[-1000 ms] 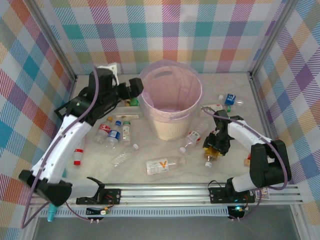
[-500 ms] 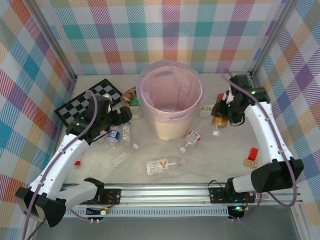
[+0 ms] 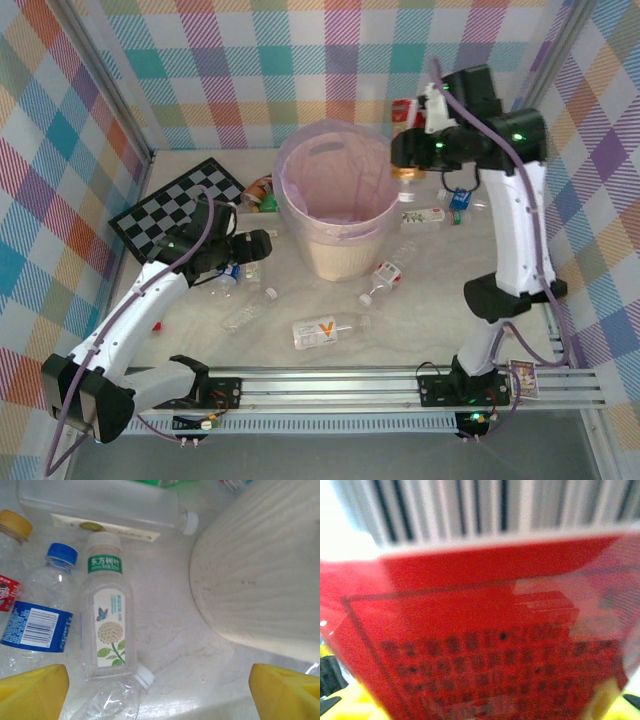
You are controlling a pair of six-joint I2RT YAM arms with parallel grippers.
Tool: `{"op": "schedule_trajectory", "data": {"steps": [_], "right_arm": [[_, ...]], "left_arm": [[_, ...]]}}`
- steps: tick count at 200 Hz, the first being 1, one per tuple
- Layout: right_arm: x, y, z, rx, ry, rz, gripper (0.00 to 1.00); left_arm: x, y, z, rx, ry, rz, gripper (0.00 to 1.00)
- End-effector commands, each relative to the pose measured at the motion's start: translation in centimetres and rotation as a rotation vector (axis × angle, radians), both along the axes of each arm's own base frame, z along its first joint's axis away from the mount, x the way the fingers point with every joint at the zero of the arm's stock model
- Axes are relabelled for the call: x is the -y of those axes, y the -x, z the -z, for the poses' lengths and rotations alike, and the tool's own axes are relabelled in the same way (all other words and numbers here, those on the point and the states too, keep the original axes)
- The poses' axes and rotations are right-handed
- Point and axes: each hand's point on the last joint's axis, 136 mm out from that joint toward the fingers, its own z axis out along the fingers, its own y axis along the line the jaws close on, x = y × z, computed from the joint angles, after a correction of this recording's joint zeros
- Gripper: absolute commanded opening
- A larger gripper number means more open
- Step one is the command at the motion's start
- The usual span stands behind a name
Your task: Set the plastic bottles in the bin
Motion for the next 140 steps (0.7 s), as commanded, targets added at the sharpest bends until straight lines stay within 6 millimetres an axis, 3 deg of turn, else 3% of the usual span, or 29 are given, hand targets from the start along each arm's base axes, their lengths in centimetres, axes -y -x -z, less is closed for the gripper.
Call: {"op": "schedule_trajectory", "data": {"steps": [1,47,81,140], "right_arm": [[-4.2,-0.4,1.0,-0.030,-0.059,-0.096,0.45],[-8.9,-2.7,5.3,-0.093,-0.036,-0.159,0.45],[-9.2,-3.5,10.0,-0.169,0.073,-0.151,0.46],[-9.9,-3.5,17.9,-0.273,0.220,-0.145,0.49]], "left_arm": [[1.2,1.8,0.1,-0.029,-0.032,0.116,0.92],[3.0,4.3,0.3,-0.035,-0.009,0.225,0.90],[3.7,5.6,-0.4,-0.005,-0.005,0.287,0.87],[6.5,7.0,0.4,0.018,-0.026,0.389,0.87]]}}
